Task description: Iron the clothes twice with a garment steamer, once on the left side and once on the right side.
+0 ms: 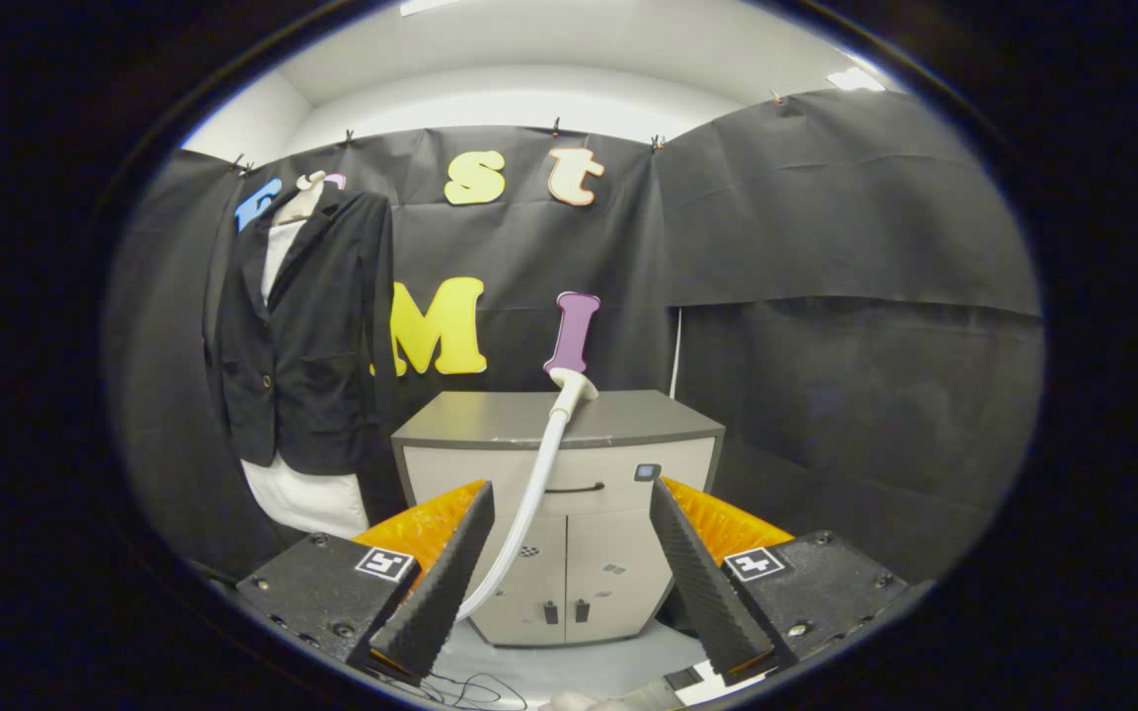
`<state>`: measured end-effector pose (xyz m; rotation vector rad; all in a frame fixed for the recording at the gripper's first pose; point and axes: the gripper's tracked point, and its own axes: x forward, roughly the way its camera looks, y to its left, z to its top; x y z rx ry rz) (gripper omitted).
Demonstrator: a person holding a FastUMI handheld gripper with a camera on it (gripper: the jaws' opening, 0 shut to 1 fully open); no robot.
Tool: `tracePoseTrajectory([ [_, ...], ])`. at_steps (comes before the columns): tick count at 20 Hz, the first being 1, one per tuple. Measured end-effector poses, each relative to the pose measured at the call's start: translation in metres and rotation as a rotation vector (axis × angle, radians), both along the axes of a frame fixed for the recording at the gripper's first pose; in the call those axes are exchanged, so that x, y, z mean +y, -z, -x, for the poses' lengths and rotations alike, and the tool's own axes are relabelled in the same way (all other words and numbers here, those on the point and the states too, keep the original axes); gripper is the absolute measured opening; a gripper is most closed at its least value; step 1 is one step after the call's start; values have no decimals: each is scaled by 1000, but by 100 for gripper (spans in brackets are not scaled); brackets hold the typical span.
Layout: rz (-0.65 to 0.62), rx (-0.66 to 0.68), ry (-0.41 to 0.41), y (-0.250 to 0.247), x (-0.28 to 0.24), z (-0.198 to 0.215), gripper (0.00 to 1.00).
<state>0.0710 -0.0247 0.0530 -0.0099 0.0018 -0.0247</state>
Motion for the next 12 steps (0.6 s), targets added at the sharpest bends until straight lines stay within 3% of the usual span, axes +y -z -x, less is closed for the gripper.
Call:
tracePoseTrajectory([
  [5, -11, 10, -10, -38, -20, -87, 99],
  [12, -41, 97, -104, -75, -23, -228, 99],
])
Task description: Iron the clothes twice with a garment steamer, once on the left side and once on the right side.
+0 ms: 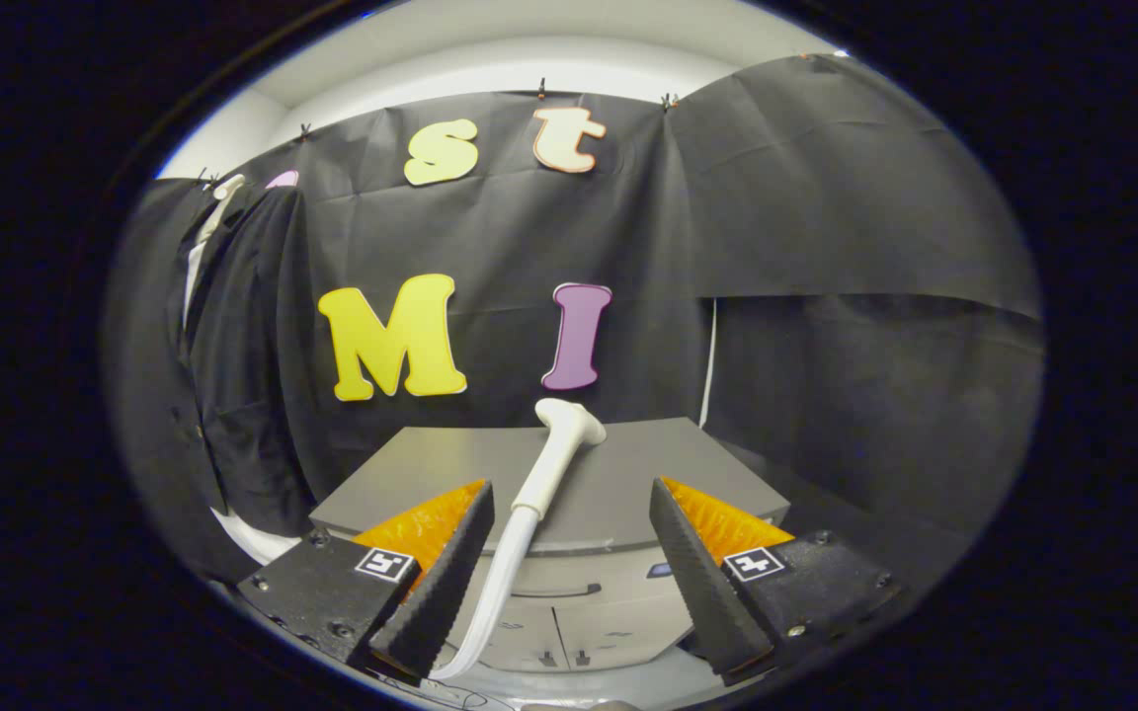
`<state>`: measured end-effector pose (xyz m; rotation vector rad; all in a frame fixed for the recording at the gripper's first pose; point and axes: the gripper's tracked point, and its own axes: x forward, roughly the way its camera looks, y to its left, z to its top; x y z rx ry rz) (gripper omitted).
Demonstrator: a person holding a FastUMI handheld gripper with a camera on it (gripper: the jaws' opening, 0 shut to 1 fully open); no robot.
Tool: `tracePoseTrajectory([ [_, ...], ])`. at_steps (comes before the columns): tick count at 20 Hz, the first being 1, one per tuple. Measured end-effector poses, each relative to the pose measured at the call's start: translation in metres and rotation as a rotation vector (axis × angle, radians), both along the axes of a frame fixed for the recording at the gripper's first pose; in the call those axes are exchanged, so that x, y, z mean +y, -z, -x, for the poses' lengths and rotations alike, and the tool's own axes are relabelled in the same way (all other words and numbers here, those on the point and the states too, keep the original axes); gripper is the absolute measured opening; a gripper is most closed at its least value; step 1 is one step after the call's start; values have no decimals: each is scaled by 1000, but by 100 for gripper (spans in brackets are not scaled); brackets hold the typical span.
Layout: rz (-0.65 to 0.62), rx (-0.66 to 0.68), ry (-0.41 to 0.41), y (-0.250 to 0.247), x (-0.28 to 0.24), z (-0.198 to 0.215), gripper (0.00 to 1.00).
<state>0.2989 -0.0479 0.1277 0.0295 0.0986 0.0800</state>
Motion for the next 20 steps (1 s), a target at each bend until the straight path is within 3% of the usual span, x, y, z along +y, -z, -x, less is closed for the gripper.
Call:
tracePoseTrajectory([
  [7, -15, 172, -103, 22, 23, -112, 99],
  [15, -27, 334, -99, 62, 29, -183, 98],
  [17, -54, 392, -105, 75, 32, -190, 95],
  [20, -92, 429, -122, 85, 38, -196, 76],
])
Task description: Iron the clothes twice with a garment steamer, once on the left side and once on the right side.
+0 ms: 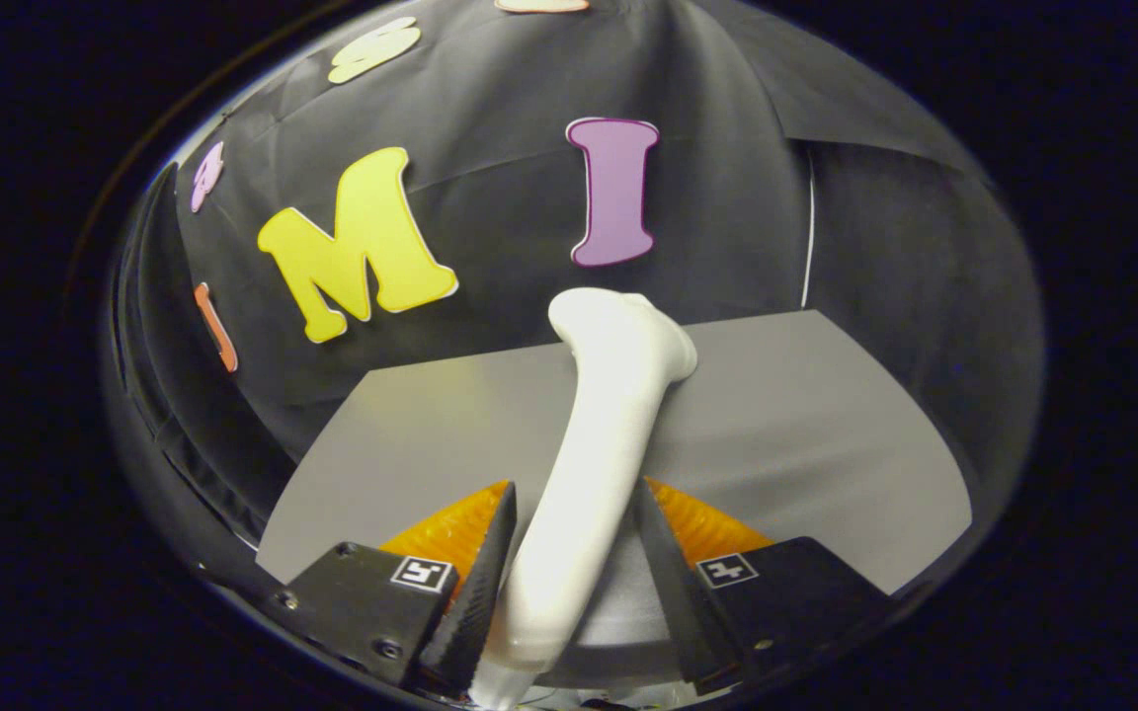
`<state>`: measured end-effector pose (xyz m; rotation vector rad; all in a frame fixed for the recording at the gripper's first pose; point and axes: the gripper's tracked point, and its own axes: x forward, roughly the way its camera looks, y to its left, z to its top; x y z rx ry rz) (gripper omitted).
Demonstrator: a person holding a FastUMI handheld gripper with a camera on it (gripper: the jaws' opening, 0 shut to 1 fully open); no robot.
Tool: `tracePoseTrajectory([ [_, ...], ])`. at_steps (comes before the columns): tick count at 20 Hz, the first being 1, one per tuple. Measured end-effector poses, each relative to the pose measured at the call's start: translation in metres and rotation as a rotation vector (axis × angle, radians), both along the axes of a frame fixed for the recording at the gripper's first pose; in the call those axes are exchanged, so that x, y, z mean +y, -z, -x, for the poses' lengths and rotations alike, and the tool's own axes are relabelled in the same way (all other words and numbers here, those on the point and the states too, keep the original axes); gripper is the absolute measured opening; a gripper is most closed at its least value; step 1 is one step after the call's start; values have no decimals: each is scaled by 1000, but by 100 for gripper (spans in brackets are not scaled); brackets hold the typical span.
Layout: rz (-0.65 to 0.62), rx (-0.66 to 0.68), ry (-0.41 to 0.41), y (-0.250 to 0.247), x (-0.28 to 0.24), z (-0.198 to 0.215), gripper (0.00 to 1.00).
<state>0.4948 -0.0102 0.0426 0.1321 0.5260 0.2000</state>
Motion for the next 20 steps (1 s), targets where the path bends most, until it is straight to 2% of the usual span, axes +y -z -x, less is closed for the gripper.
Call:
tracePoseTrajectory([
  [2, -22, 5, 7, -5, 2, 3, 66],
  [7, -54, -22, 0, -9, 6, 4, 54],
  [12, -90, -126, -10, -40, 20, 20, 39],
  [16, -100, -158, -42, -48, 41, 53, 37],
  [20, -82, -229, -52, -70, 70, 106, 37],
])
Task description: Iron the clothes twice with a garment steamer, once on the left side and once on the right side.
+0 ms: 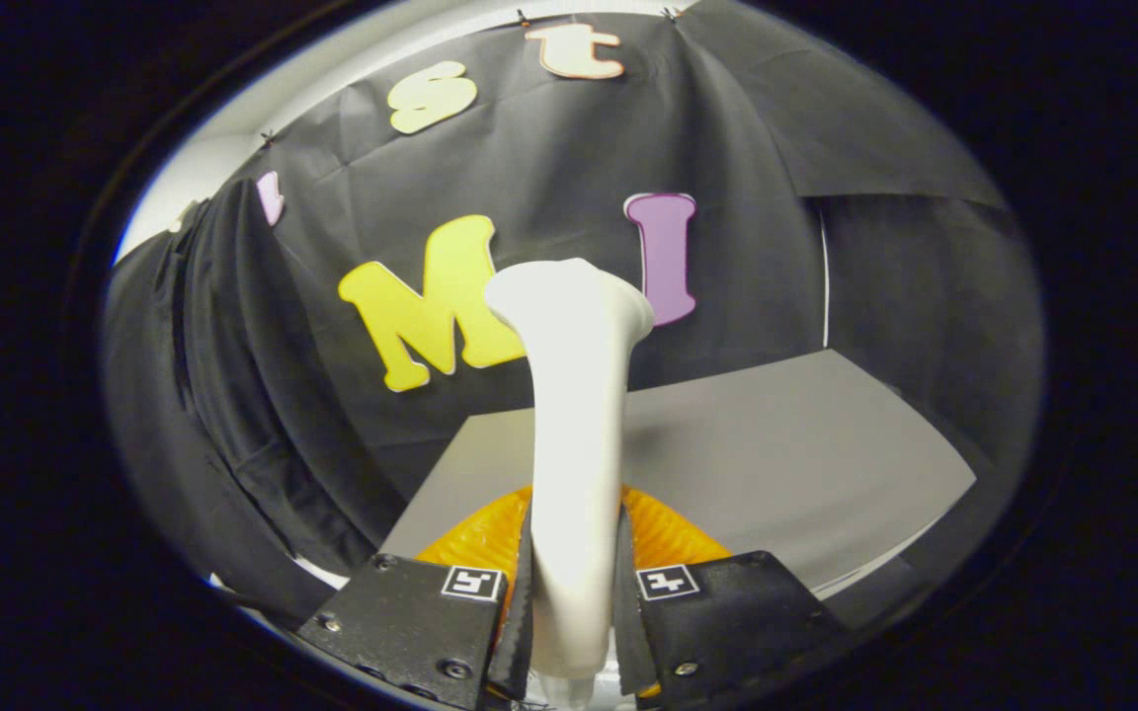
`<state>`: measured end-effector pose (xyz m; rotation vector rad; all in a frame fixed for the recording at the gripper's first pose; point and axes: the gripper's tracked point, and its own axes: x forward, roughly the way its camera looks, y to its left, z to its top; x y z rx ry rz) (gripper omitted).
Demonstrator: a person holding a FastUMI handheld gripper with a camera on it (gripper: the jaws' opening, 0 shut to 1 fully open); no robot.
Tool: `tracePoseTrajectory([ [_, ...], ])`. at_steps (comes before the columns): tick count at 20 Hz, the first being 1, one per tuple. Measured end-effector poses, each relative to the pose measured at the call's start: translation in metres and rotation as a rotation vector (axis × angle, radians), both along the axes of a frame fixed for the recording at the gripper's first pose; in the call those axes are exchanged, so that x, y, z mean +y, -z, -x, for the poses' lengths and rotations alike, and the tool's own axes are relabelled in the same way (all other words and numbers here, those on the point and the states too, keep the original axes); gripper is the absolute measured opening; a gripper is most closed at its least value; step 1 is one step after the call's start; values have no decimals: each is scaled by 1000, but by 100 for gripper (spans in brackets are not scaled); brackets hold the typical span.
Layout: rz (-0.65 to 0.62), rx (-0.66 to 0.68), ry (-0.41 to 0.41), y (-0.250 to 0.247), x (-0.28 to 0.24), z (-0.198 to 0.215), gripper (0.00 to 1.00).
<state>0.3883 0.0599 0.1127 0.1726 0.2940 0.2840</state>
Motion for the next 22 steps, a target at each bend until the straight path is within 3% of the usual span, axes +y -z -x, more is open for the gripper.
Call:
tracePoseTrajectory([
  [10, 4, -192, -15, -76, 133, 128, 36],
  [17, -44, -294, -67, -139, 224, 172, 36],
  [22, -24, -367, -102, -184, 287, 177, 36],
])
